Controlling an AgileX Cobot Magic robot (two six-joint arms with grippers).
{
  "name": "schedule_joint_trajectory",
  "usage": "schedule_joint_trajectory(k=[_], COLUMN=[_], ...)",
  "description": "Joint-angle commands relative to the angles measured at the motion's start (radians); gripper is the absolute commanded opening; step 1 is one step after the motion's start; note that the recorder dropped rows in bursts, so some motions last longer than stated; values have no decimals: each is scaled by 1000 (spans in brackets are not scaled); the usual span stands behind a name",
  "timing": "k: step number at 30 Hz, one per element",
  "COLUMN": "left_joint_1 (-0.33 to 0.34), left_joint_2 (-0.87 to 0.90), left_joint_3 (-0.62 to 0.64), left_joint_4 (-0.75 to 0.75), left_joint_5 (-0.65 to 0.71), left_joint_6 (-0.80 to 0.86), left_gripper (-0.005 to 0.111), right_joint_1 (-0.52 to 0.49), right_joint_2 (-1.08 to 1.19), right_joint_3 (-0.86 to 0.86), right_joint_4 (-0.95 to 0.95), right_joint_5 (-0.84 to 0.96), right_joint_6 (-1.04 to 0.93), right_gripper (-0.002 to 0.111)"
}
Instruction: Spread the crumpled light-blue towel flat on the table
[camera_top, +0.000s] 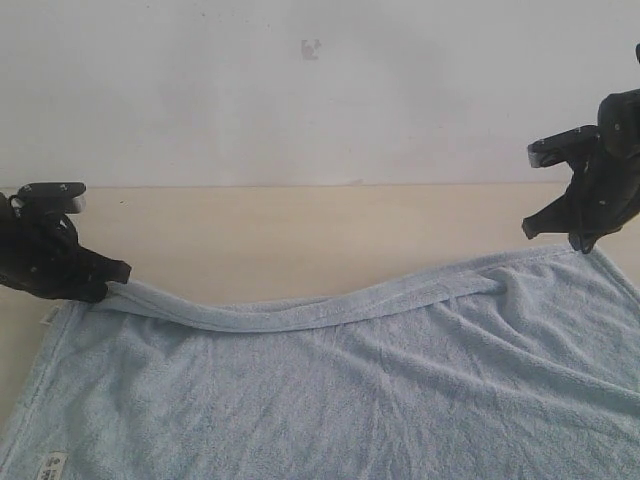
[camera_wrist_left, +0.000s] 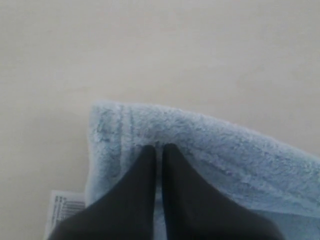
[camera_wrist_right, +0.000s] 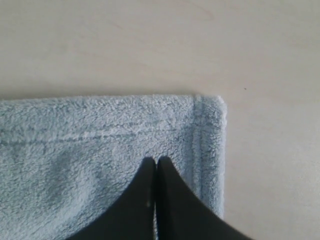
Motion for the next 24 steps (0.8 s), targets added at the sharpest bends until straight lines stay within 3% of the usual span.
schedule_joint_trajectory(k=[1, 24], left_joint_1=[-3, 1], left_joint_2=[31, 38], left_joint_3=[-13, -15], left_joint_4=[-17, -15], left_joint_5=[-13, -30], left_joint_6=[11, 11], left_gripper=[4, 4], right_joint_1=[-8, -49], right_joint_2=[-6, 188], right_joint_3=[-7, -137], right_joint_4=[5, -11], right_joint_5=[3, 10], right_joint_6=[-9, -51], right_gripper=[0, 0])
